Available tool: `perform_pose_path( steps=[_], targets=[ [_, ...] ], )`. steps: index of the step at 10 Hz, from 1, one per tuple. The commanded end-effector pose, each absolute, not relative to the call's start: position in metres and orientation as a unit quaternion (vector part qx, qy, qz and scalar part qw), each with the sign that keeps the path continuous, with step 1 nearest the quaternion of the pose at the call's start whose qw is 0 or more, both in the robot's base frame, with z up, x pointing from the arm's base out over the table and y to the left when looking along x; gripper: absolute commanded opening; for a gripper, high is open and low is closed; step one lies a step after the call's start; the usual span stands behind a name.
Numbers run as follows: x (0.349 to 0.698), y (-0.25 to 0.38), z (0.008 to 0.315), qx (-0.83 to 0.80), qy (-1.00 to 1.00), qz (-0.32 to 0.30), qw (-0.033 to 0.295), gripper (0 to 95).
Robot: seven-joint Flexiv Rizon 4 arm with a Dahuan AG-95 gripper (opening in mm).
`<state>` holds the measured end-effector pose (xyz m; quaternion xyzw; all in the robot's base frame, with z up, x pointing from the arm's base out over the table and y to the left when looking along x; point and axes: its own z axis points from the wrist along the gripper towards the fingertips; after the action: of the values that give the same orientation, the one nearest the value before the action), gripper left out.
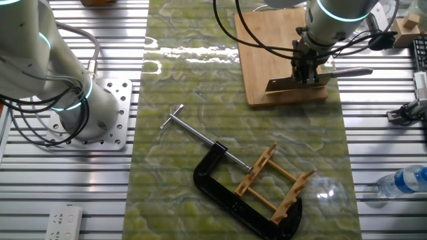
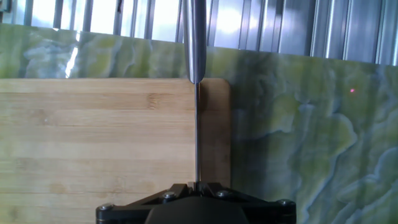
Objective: Put the knife on the knife rack
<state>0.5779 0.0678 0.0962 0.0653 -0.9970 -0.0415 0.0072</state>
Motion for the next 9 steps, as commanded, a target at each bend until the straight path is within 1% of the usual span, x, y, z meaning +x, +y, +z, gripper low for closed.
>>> perform_pose_path(
  steps=[1, 2, 3, 5, 9],
  targets=[
    [0.578, 0.068, 0.095, 0.065, -0.997, -0.046, 0.007, 19.0],
    [0.578, 0.068, 0.093, 0.064, -0.997, -0.045, 0.004, 0.0],
    [0.576, 0.068, 0.082, 0.066, -0.997, -0.045, -0.022, 0.0],
    [0.576, 0.067, 0.068, 0.075, -0.996, -0.042, -0.028, 0.0],
    [0.577, 0.067, 0.068, 0.08, -0.996, -0.024, -0.028, 0.0]
  ],
)
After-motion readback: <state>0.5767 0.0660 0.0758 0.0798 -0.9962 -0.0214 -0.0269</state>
